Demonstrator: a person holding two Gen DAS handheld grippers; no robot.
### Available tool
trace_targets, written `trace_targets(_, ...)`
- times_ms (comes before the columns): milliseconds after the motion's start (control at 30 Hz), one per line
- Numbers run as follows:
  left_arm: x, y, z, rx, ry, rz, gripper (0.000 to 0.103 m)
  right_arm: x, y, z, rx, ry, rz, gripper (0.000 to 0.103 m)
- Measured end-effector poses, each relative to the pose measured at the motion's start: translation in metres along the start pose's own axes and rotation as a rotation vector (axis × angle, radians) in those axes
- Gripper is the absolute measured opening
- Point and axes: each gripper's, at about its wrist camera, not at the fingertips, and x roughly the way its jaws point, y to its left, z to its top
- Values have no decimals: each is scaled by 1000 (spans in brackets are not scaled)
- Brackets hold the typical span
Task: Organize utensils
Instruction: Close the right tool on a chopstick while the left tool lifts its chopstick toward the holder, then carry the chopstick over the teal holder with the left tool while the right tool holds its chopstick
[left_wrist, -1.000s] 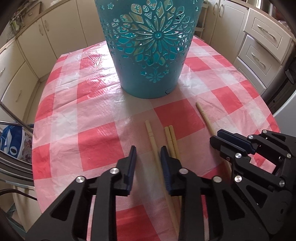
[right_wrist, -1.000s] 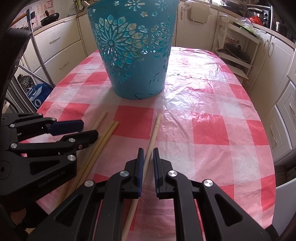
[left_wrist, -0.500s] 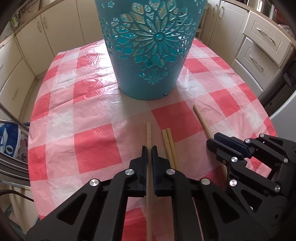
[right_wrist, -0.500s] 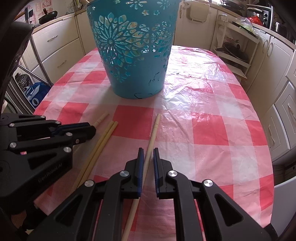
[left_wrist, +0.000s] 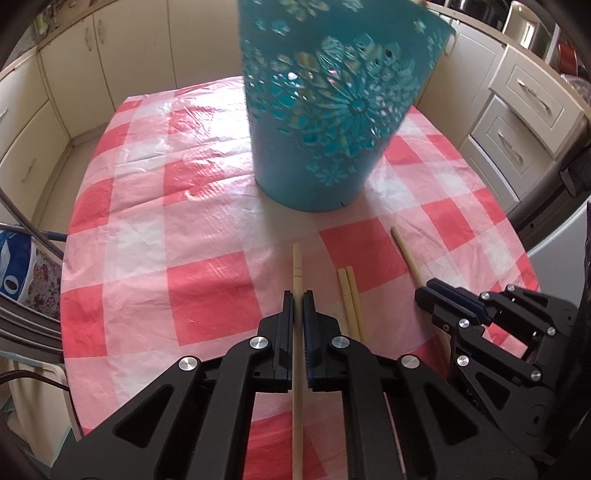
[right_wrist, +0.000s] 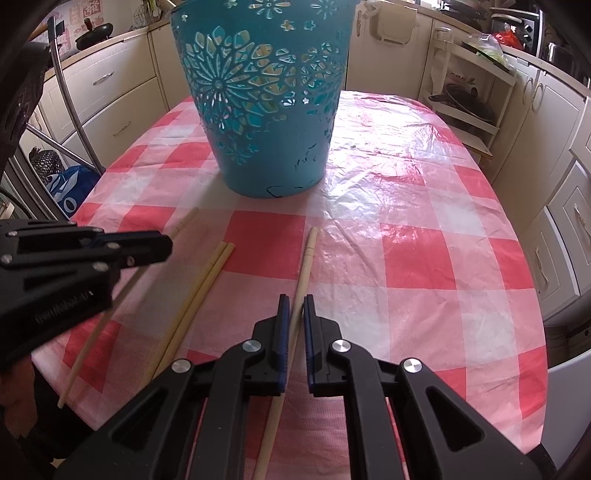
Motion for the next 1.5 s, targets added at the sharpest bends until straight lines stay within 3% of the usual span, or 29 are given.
trace_targets(967, -52, 50, 23, -181, -177, -56, 5, -1, 1, -2, -4, -24, -7, 6)
trace_targets(1500, -72, 56, 32, -210, -264, -84, 5, -1, 0, -1, -6, -29, -1, 6)
